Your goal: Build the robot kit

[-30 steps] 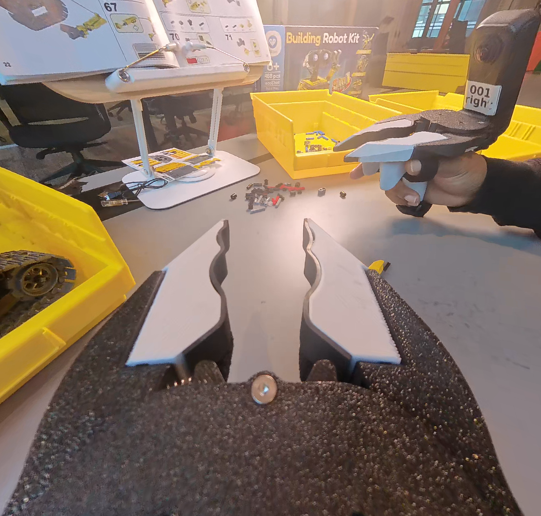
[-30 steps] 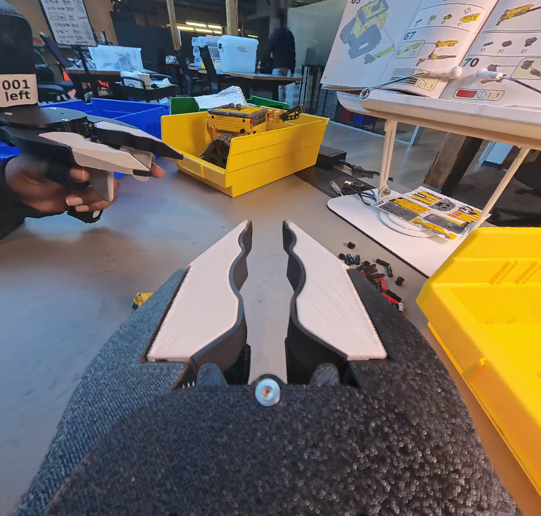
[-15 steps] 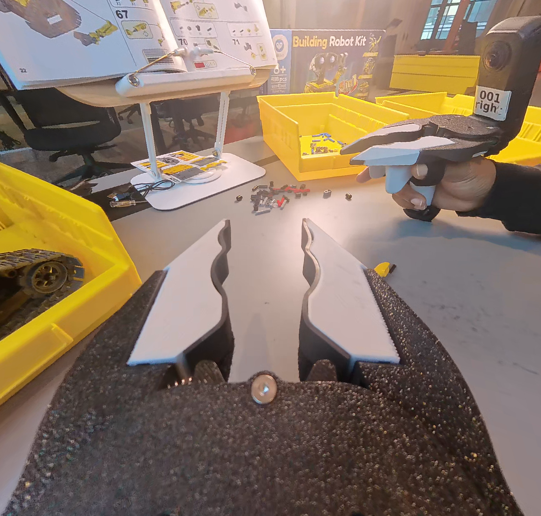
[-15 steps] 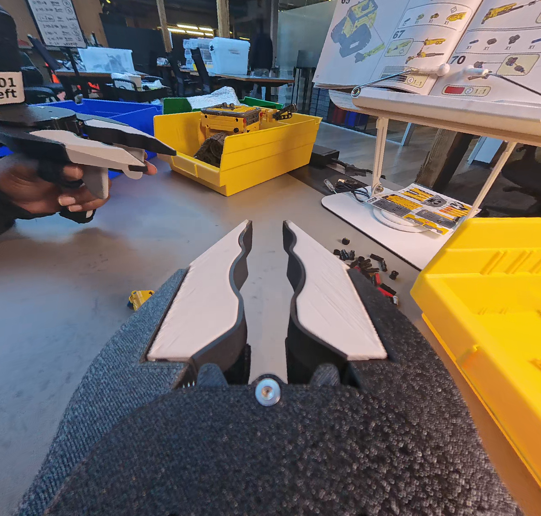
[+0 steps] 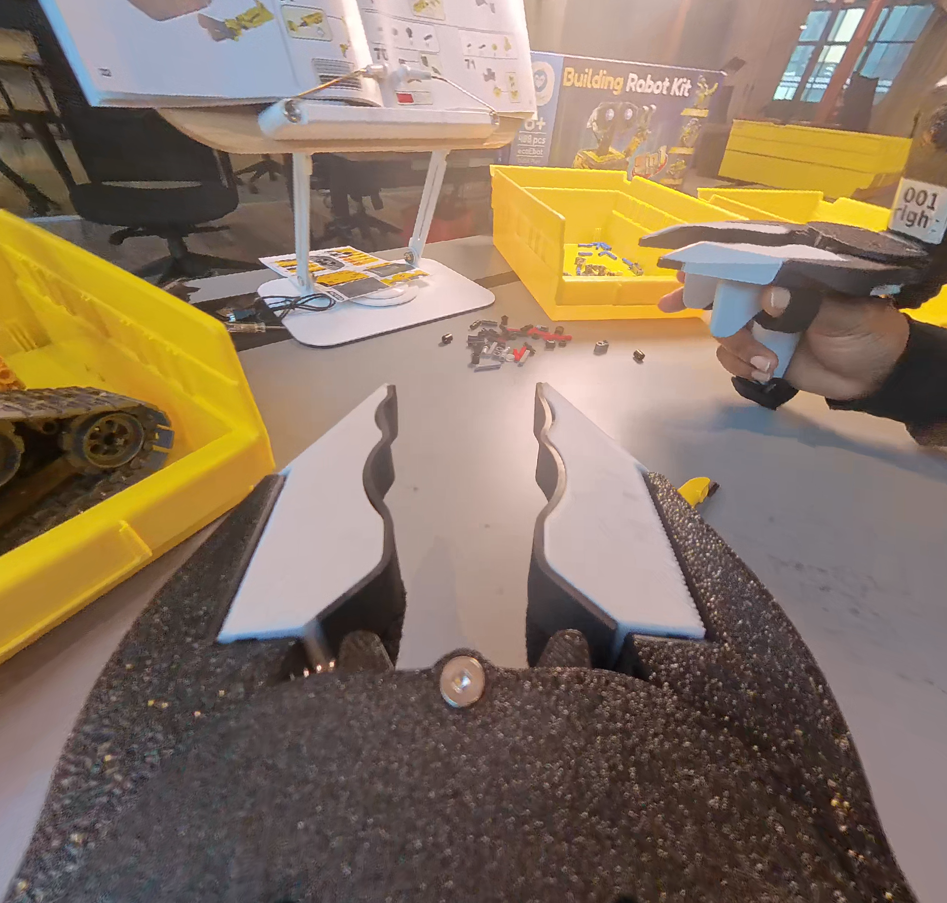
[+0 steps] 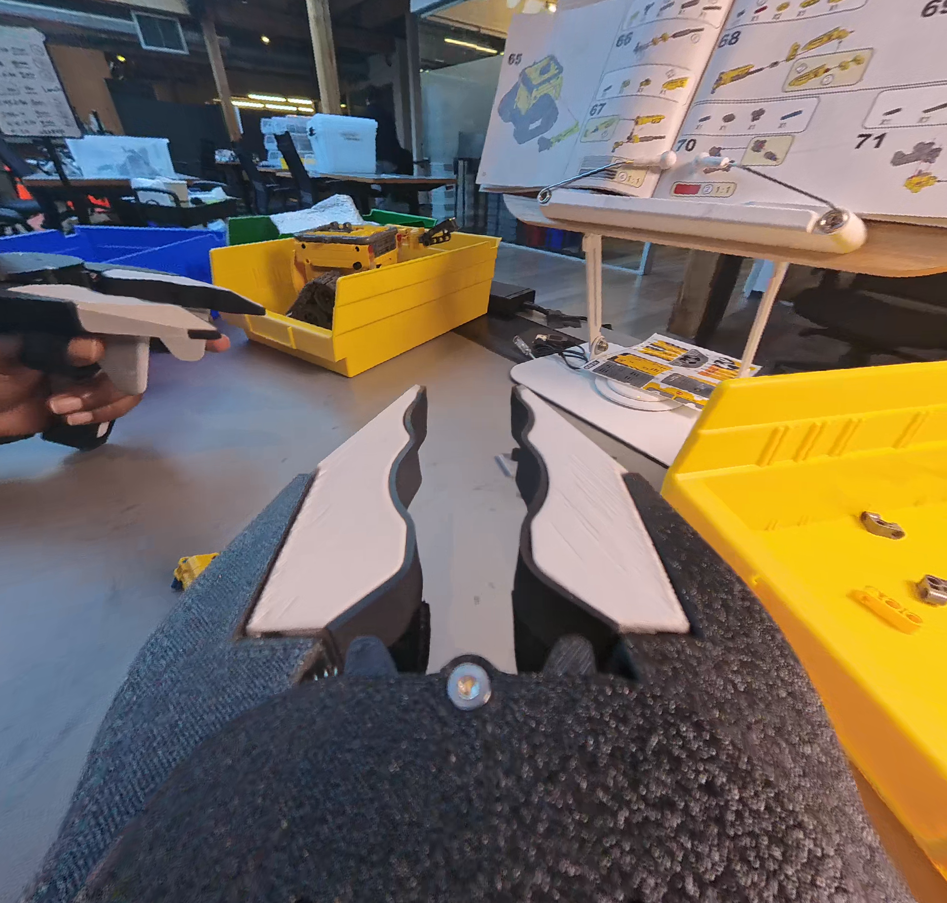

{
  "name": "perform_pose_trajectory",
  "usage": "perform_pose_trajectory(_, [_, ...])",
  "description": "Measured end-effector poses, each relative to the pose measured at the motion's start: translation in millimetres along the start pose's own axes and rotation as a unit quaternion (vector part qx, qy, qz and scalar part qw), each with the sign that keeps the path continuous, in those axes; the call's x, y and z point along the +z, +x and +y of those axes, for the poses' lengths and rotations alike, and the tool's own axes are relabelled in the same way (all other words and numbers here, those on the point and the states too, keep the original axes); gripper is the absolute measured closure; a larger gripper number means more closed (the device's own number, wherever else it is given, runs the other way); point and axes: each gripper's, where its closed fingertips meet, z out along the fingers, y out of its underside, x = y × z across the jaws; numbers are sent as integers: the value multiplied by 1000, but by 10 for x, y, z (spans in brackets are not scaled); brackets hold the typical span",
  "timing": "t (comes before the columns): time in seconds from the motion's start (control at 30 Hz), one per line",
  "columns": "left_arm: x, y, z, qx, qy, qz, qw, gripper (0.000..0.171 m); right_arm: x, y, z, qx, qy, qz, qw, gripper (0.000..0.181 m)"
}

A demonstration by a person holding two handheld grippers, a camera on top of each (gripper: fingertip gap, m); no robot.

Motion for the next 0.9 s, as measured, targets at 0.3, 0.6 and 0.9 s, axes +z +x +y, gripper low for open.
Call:
perform_pose_trajectory(0.3, [-86, -288, -78, -4, 19, -68, 998, 106, -42, 311, -238, -28, 27, 110, 993, 110])
perform_pose_trajectory(0.6, [-97, -240, -120, 13, 25, -65, 997, 106, 112, 262, -179, -37, 7, 105, 994, 112])
perform_pose_trajectory(0.9, [-89, -177, -120, 12, 23, -53, 998, 107, 235, 553, -589, -28, 30, 142, 989, 125])
